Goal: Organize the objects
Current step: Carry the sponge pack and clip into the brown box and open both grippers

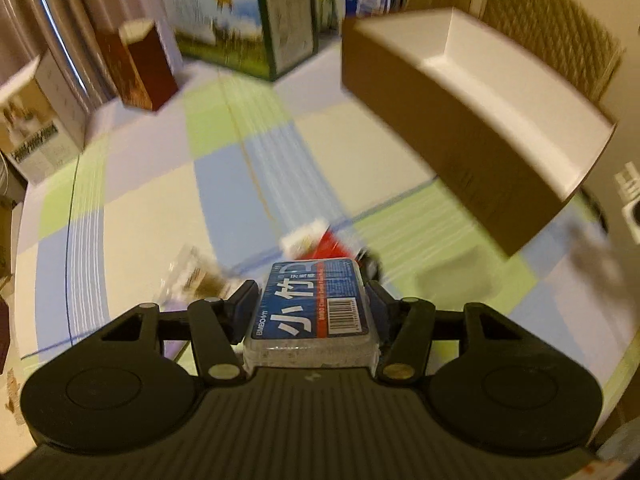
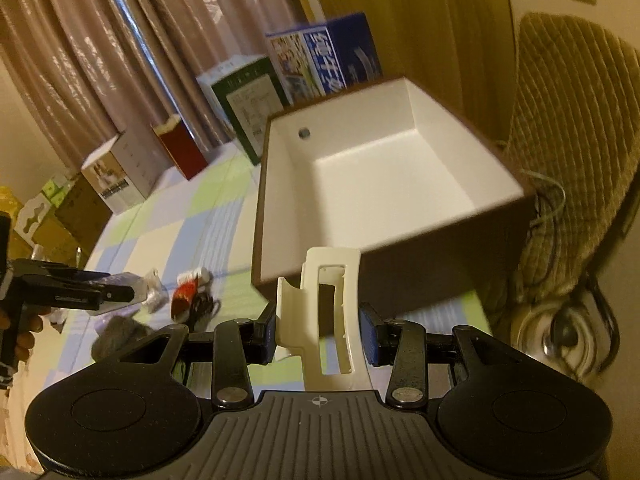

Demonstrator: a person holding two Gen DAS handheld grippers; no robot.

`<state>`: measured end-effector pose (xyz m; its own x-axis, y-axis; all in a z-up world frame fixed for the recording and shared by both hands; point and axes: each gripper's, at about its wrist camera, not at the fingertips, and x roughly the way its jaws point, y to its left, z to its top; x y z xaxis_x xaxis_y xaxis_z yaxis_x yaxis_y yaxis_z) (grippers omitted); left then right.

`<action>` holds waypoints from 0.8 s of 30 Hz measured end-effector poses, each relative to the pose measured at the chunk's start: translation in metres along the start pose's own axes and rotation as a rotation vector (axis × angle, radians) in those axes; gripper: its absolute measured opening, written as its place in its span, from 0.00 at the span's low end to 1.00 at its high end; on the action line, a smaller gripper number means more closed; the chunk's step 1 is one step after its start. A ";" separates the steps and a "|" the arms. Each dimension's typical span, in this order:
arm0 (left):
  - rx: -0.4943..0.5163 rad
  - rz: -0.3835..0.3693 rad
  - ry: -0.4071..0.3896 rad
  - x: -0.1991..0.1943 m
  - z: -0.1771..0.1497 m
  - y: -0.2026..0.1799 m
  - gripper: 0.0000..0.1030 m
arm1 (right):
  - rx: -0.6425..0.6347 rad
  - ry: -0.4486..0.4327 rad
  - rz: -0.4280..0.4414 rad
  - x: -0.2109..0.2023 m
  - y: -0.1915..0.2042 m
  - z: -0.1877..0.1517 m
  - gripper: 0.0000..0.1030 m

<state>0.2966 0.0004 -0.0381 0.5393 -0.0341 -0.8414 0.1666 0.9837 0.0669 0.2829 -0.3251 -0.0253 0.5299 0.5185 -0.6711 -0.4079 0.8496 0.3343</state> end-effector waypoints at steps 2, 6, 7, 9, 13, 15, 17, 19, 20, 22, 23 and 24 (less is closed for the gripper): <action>-0.009 -0.013 -0.046 -0.011 0.013 -0.011 0.52 | -0.010 -0.011 0.019 0.001 -0.006 0.013 0.37; -0.007 -0.047 -0.133 -0.026 0.044 -0.041 0.52 | -0.050 -0.047 0.030 0.005 -0.018 0.040 0.37; -0.006 -0.057 -0.150 -0.026 0.052 -0.049 0.52 | -0.062 -0.059 0.030 0.007 -0.021 0.048 0.37; -0.004 -0.081 -0.176 -0.025 0.069 -0.067 0.52 | -0.077 -0.071 0.030 0.012 -0.027 0.061 0.37; 0.000 -0.119 -0.202 -0.015 0.099 -0.103 0.52 | -0.105 -0.071 0.029 0.027 -0.042 0.083 0.37; 0.005 -0.133 -0.198 -0.004 0.111 -0.118 0.52 | -0.116 -0.060 0.016 0.037 -0.049 0.091 0.37; 0.005 -0.140 -0.182 0.009 0.122 -0.132 0.52 | -0.127 -0.039 0.008 0.048 -0.058 0.095 0.37; 0.007 -0.149 -0.162 0.022 0.130 -0.144 0.52 | -0.145 -0.010 -0.004 0.060 -0.066 0.097 0.37; 0.008 -0.152 -0.152 0.029 0.134 -0.150 0.52 | -0.150 0.002 -0.011 0.065 -0.070 0.098 0.37; 0.013 -0.149 -0.128 0.043 0.138 -0.160 0.52 | -0.157 0.031 -0.021 0.076 -0.079 0.098 0.37; 0.014 -0.147 -0.119 0.048 0.140 -0.164 0.52 | -0.158 0.042 -0.024 0.081 -0.083 0.098 0.37; 0.014 -0.147 -0.110 0.054 0.141 -0.168 0.52 | -0.161 0.054 -0.027 0.085 -0.086 0.099 0.37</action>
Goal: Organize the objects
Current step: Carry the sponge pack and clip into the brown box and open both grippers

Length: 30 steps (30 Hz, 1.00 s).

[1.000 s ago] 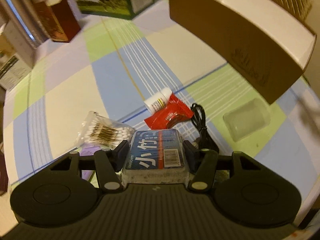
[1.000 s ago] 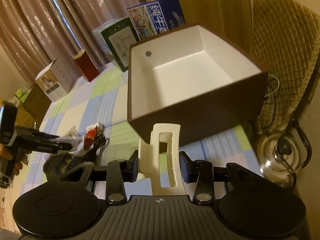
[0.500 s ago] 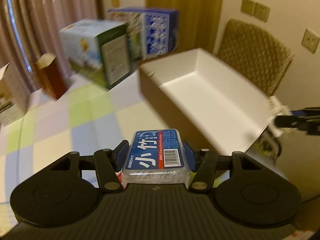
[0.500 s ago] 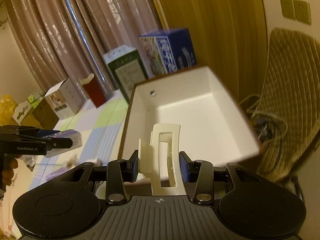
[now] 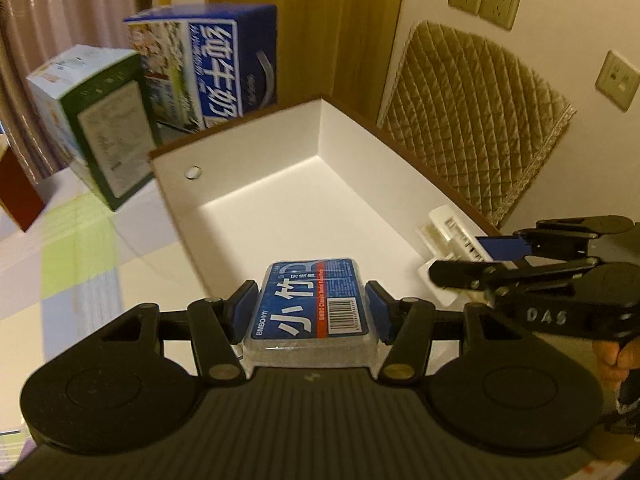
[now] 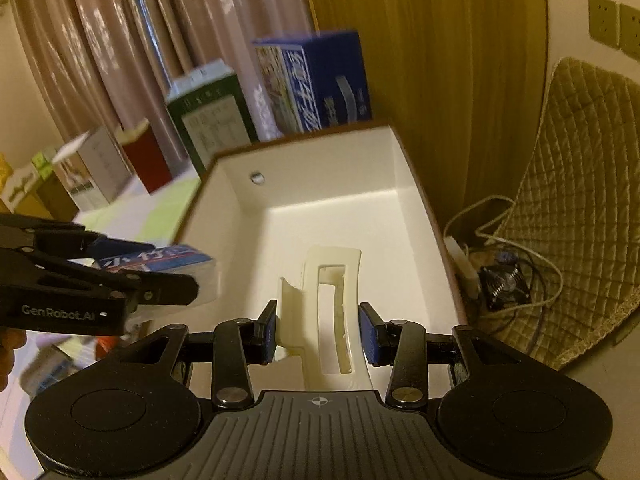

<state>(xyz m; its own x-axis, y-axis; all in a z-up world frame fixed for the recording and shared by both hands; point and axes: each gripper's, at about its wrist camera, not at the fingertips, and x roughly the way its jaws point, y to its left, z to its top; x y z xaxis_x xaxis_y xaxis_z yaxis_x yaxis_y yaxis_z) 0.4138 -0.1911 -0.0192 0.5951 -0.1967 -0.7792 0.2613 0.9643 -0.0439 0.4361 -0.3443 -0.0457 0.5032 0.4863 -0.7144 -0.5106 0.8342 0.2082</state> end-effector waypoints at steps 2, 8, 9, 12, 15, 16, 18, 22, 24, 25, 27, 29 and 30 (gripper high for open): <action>-0.012 0.006 0.028 0.016 0.003 -0.002 0.52 | -0.012 0.029 -0.006 0.010 -0.005 0.000 0.37; -0.047 0.036 0.101 0.058 0.008 -0.004 0.52 | -0.039 0.103 -0.016 0.034 -0.017 0.000 0.37; -0.054 0.040 0.112 0.063 0.008 -0.004 0.52 | -0.043 0.111 -0.017 0.036 -0.018 0.001 0.37; -0.077 0.055 0.139 0.078 0.010 -0.004 0.52 | -0.076 0.123 -0.010 0.041 -0.017 0.003 0.37; -0.086 0.083 0.157 0.091 0.012 -0.005 0.52 | -0.102 0.140 -0.013 0.049 -0.014 0.007 0.37; -0.090 0.087 0.161 0.094 0.012 -0.005 0.52 | -0.107 0.147 -0.013 0.052 -0.014 0.008 0.37; -0.100 0.090 0.169 0.100 0.013 -0.003 0.52 | -0.114 0.160 -0.013 0.057 -0.014 0.010 0.37; -0.098 0.094 0.197 0.109 0.014 -0.002 0.52 | -0.141 0.176 -0.012 0.064 -0.013 0.011 0.37; -0.092 0.101 0.203 0.113 0.014 -0.001 0.53 | -0.145 0.183 -0.009 0.067 -0.014 0.012 0.37; -0.087 0.102 0.201 0.113 0.015 -0.001 0.53 | -0.148 0.187 -0.007 0.069 -0.014 0.012 0.37; -0.083 0.102 0.197 0.112 0.016 -0.001 0.62 | -0.152 0.190 -0.007 0.071 -0.014 0.013 0.37; -0.076 0.107 0.191 0.110 0.018 0.000 0.63 | -0.153 0.195 -0.003 0.074 -0.015 0.014 0.37; -0.067 0.108 0.190 0.109 0.018 0.000 0.63 | -0.153 0.195 -0.003 0.075 -0.015 0.014 0.37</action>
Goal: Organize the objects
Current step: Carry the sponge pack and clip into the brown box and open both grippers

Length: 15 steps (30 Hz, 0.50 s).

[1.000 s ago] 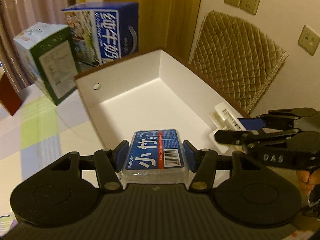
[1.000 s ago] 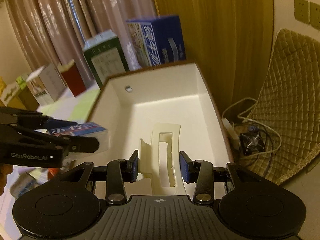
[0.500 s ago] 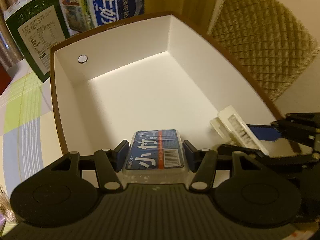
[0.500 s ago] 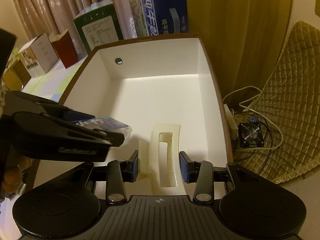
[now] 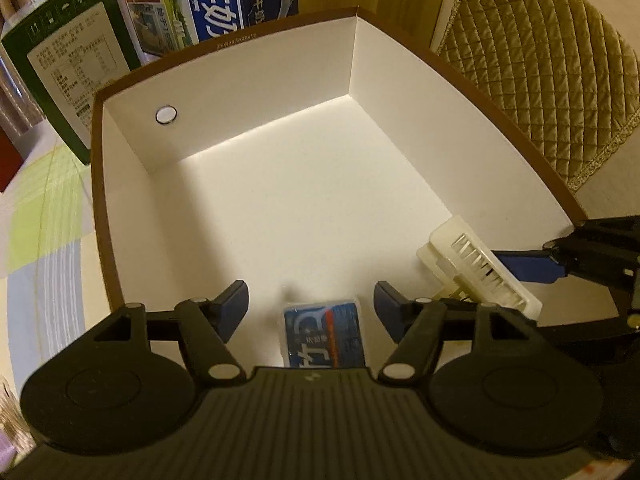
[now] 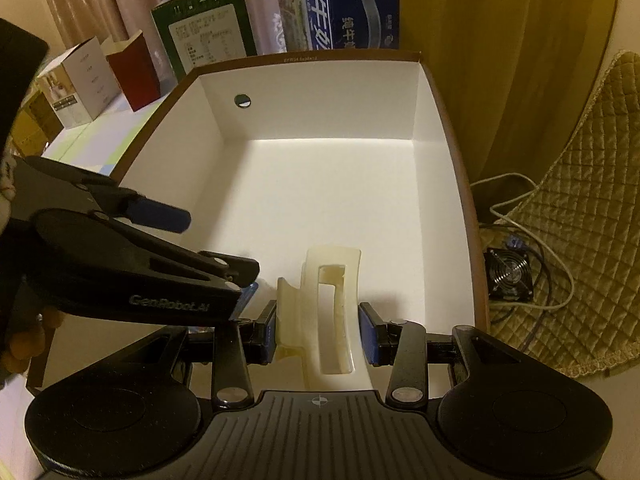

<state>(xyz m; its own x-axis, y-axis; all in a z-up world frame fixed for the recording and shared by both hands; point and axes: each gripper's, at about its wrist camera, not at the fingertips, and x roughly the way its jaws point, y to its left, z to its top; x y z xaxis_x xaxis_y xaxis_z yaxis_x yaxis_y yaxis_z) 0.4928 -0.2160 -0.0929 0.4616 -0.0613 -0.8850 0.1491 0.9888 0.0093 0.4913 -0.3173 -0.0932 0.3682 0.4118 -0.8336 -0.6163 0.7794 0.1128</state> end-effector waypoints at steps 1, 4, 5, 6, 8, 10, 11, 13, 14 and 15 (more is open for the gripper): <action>0.010 0.003 -0.003 -0.002 0.001 -0.001 0.63 | -0.004 -0.001 -0.001 0.001 0.000 0.000 0.37; 0.030 0.024 -0.016 -0.007 0.002 -0.002 0.68 | -0.022 -0.021 -0.009 0.001 0.001 0.000 0.37; 0.033 0.025 -0.022 -0.009 0.003 -0.001 0.70 | -0.024 -0.027 -0.008 0.000 0.001 0.000 0.37; 0.036 0.026 -0.026 -0.010 0.003 -0.001 0.71 | -0.025 -0.033 -0.006 -0.001 0.001 0.000 0.39; 0.040 0.031 -0.032 -0.014 0.003 0.000 0.71 | -0.023 -0.050 0.013 -0.004 0.000 -0.001 0.44; 0.046 0.030 -0.036 -0.018 0.002 0.001 0.72 | -0.019 -0.065 0.019 -0.010 0.002 -0.003 0.47; 0.049 0.030 -0.040 -0.021 0.002 0.002 0.73 | -0.017 -0.073 0.023 -0.014 0.003 -0.004 0.50; 0.052 0.026 -0.053 -0.029 0.000 0.003 0.75 | -0.010 -0.087 0.028 -0.023 0.005 -0.007 0.57; 0.051 0.025 -0.059 -0.034 -0.001 0.004 0.77 | -0.008 -0.097 0.026 -0.028 0.006 -0.009 0.66; 0.047 0.023 -0.067 -0.039 -0.002 0.006 0.78 | -0.005 -0.112 0.026 -0.034 0.007 -0.011 0.71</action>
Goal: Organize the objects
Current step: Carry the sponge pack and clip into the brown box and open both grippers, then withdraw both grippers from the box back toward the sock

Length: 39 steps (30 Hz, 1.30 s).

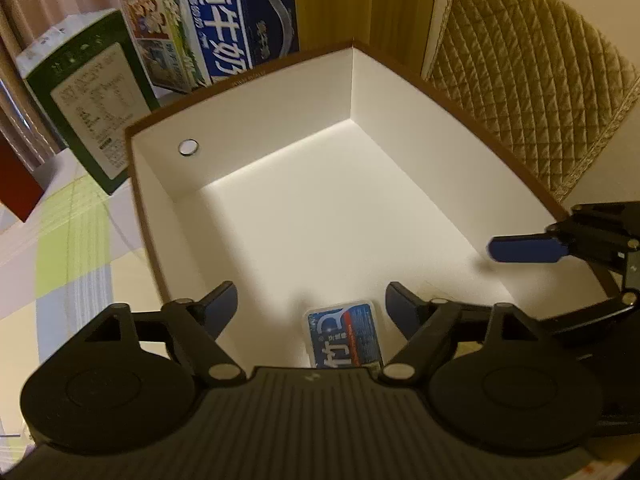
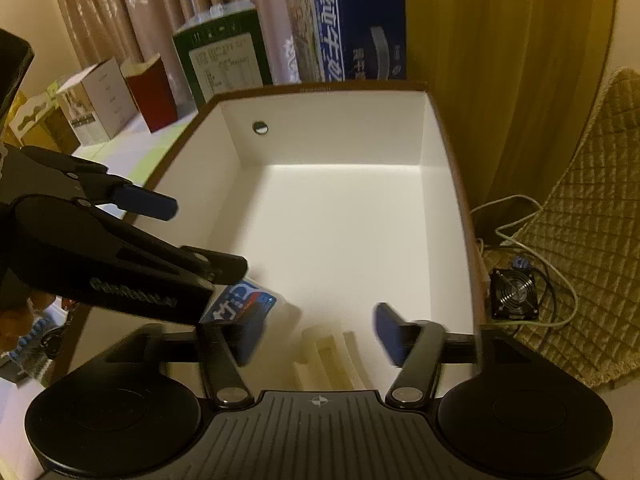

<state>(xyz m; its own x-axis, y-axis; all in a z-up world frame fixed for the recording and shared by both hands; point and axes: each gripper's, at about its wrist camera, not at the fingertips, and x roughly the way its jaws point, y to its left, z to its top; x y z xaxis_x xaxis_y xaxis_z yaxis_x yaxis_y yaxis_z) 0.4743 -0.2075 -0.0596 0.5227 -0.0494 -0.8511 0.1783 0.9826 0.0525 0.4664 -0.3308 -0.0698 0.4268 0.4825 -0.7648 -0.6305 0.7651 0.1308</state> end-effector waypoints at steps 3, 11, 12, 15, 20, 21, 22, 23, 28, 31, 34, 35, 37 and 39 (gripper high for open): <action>-0.015 -0.008 -0.026 -0.018 -0.004 0.006 0.79 | 0.024 -0.020 0.010 -0.016 0.002 -0.004 0.74; -0.080 -0.018 -0.072 -0.065 -0.021 0.019 0.84 | 0.084 -0.079 0.020 -0.053 0.009 -0.011 0.89; -0.087 -0.021 -0.074 -0.069 -0.023 0.020 0.84 | 0.088 -0.083 0.022 -0.056 0.010 -0.011 0.90; -0.097 -0.023 -0.079 -0.083 -0.033 0.019 0.84 | 0.098 -0.096 0.025 -0.065 0.014 -0.013 0.92; -0.117 -0.029 -0.088 -0.101 -0.049 0.019 0.85 | 0.128 -0.118 0.033 -0.079 0.020 -0.017 0.94; -0.120 -0.031 -0.089 -0.104 -0.052 0.019 0.85 | 0.132 -0.122 0.035 -0.081 0.022 -0.018 0.94; -0.125 -0.032 -0.090 -0.107 -0.055 0.019 0.85 | 0.135 -0.124 0.035 -0.083 0.023 -0.019 0.94; -0.129 -0.033 -0.091 -0.110 -0.059 0.020 0.85 | 0.138 -0.127 0.033 -0.085 0.025 -0.021 0.94; -0.142 -0.030 -0.094 -0.127 -0.081 0.025 0.85 | 0.152 -0.137 0.032 -0.095 0.038 -0.030 0.94; -0.154 -0.012 -0.095 -0.138 -0.100 0.033 0.85 | 0.159 -0.135 0.041 -0.098 0.051 -0.035 0.94; -0.176 -0.004 -0.090 -0.147 -0.119 0.042 0.85 | 0.158 -0.131 0.044 -0.099 0.063 -0.041 0.94; -0.184 -0.001 -0.089 -0.150 -0.126 0.046 0.85 | 0.158 -0.129 0.044 -0.100 0.068 -0.043 0.94; -0.204 0.003 -0.087 -0.156 -0.138 0.053 0.85 | 0.158 -0.122 0.048 -0.099 0.077 -0.047 0.94; -0.230 0.006 -0.085 -0.159 -0.149 0.059 0.85 | 0.159 -0.118 0.054 -0.100 0.087 -0.052 0.94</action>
<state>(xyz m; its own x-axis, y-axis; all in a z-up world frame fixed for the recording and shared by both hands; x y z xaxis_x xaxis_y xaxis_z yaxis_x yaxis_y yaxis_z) 0.2773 -0.1145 0.0014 0.5931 -0.0484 -0.8037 -0.0150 0.9974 -0.0711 0.3356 -0.3346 -0.0148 0.4737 0.5643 -0.6761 -0.5482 0.7898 0.2752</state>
